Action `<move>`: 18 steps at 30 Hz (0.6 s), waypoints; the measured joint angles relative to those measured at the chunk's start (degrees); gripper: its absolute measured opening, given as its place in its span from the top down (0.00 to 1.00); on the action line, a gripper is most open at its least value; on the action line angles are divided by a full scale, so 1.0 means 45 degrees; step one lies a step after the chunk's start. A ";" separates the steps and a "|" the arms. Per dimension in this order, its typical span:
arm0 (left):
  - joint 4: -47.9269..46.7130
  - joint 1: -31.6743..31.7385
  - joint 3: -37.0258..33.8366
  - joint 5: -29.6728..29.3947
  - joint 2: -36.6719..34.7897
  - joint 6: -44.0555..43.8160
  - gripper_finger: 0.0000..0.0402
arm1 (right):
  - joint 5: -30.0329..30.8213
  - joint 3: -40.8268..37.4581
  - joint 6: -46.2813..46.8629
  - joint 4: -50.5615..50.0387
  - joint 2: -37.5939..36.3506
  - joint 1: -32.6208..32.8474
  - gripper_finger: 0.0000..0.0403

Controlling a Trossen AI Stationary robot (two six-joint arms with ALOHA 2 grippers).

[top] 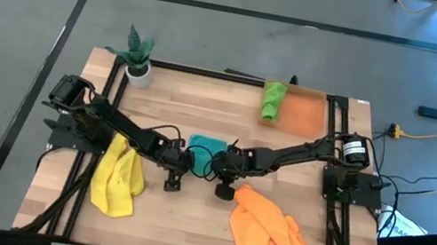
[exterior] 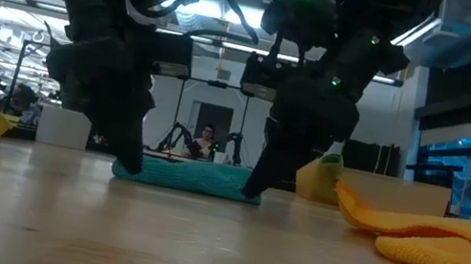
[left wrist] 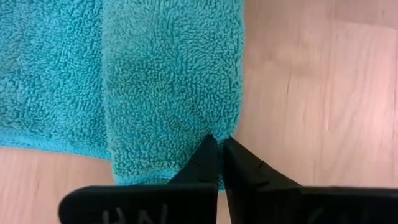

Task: Roll microfiber towels into tight, uniform cylinder then place into a basket
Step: Fold the blue towel

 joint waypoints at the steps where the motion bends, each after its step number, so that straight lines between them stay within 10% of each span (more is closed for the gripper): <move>1: 0.0000 0.0000 -0.0004 0.0000 0.0000 0.0000 1.00 | 0.0002 0.0000 0.0131 -0.0049 0.0000 0.0000 1.00; 18: 0.0034 0.0005 0.0015 0.0199 -0.0015 -0.0004 1.00 | 0.0018 0.0019 0.0254 -0.0167 -0.0049 0.0000 1.00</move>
